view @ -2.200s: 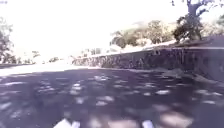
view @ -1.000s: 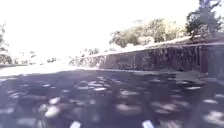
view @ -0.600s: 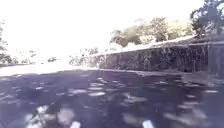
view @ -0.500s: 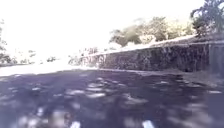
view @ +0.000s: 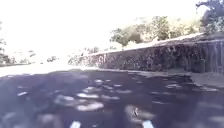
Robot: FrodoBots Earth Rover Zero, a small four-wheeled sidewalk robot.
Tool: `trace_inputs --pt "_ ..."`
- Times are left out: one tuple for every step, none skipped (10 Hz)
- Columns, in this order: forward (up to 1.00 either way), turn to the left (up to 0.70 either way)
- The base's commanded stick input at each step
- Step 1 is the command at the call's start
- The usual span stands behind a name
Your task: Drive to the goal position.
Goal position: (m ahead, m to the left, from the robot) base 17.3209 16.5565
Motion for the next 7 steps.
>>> trace_inputs --pt "1.00 0.00" --pt "1.00 0.00" --pt "1.00 0.00" --pt "1.00 0.00" --pt "1.00 0.00" --pt "1.00 0.00" --pt "1.00 0.00"
